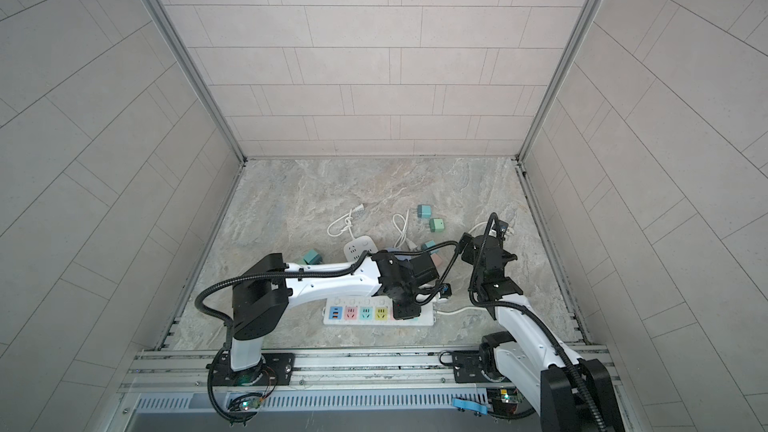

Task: Insert the plug
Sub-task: 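Lower the teal adapter with the left gripper into a strip socket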

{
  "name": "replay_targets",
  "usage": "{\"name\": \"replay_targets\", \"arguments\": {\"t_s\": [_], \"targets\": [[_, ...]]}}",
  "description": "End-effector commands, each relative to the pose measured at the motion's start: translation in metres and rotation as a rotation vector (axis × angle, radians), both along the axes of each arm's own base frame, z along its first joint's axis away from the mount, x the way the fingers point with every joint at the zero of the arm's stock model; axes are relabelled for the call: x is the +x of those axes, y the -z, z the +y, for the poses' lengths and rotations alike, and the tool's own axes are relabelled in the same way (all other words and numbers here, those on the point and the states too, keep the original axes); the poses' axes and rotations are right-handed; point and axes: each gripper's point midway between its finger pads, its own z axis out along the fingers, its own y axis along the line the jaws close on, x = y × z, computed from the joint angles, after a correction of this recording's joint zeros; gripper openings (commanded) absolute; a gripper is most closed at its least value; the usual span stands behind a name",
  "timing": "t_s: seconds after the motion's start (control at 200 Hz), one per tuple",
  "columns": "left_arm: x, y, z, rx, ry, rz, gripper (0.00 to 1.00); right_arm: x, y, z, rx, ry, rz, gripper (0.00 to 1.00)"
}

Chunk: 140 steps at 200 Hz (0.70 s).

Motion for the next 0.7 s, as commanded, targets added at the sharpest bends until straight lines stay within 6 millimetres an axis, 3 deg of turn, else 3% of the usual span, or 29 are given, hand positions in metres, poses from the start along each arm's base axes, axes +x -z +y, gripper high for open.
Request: {"name": "replay_targets", "arguments": {"t_s": [0.0,0.22,0.485,0.695], "targets": [[0.002,0.016,0.007,0.044,-0.018,-0.007,0.0,-0.003,-0.003,-0.005,0.005,0.031,-0.021,1.0],[-0.002,0.023,0.006,0.018,-0.048,0.017,0.0,-0.001,-0.001,-0.004,0.004,0.027,-0.013,1.0],[-0.007,0.045,0.014,0.059,-0.048,0.01,0.0,-0.006,-0.003,-0.006,0.005,0.039,-0.03,1.0],[-0.016,0.044,0.016,0.055,-0.018,0.043,0.0,-0.003,-0.002,-0.005,0.004,0.034,-0.018,1.0]]}}
